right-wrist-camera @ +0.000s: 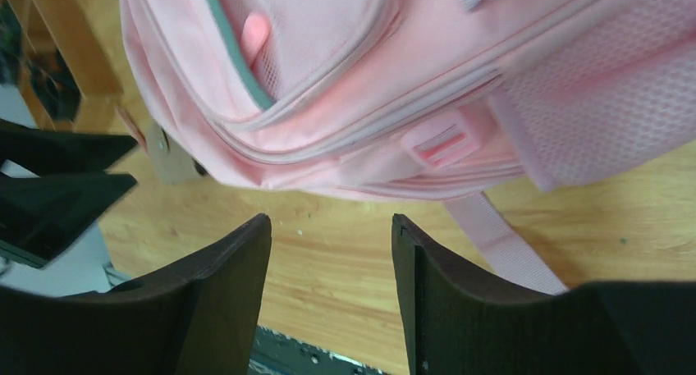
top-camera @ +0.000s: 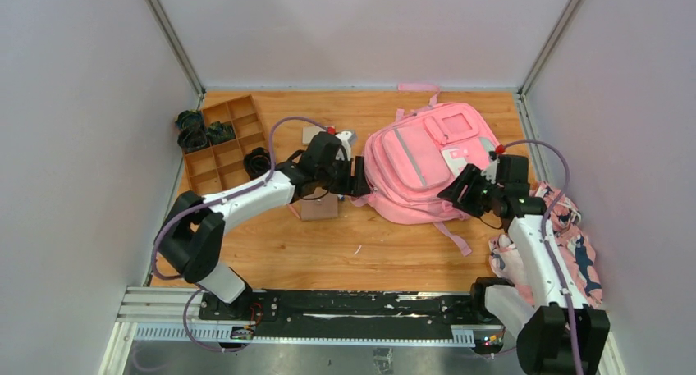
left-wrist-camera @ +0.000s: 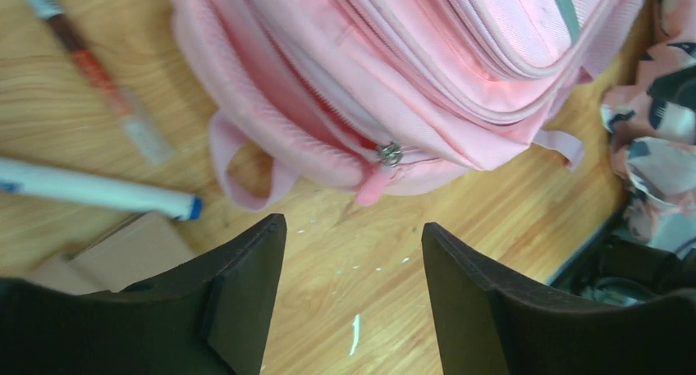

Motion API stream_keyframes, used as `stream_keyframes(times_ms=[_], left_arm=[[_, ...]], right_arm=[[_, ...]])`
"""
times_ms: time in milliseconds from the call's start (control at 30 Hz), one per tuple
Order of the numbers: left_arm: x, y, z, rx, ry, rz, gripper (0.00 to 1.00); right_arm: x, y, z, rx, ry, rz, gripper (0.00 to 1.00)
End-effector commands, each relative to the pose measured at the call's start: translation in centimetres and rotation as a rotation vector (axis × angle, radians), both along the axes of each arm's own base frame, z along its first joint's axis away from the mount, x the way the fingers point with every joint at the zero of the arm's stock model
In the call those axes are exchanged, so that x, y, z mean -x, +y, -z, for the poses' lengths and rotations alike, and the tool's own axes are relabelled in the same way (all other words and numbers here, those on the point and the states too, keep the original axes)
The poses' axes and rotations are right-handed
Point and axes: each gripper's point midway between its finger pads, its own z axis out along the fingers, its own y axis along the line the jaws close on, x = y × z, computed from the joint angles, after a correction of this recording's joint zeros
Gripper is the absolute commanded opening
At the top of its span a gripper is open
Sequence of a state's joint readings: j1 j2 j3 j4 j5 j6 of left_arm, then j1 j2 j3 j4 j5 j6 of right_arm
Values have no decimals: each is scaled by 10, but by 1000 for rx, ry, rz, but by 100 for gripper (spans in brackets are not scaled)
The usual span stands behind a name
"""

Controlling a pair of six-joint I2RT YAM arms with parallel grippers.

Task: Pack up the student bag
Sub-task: Zip the student bag at the center of the board.

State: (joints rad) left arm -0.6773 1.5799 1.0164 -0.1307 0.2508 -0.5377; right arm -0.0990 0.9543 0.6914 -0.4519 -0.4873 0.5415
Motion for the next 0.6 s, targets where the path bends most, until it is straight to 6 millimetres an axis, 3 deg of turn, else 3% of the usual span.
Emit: stream_keyframes(times_ms=[0, 67, 200, 400, 567], left_arm=[[-11, 40, -33, -180, -205, -38, 69], [-10, 46, -42, -251, -330, -34, 70], [3, 34, -55, -412, -547, 20, 69], [18, 7, -40, -595, -690, -22, 69], [8, -8, -16, -697, -629, -92, 64]], right_arm=[[8, 14, -11, 177, 2, -88, 60], [7, 20, -13, 207, 19, -110, 60], [3, 26, -10, 201, 47, -116, 60], [3, 23, -8, 211, 56, -91, 60], [6, 21, -3, 217, 66, -84, 59]])
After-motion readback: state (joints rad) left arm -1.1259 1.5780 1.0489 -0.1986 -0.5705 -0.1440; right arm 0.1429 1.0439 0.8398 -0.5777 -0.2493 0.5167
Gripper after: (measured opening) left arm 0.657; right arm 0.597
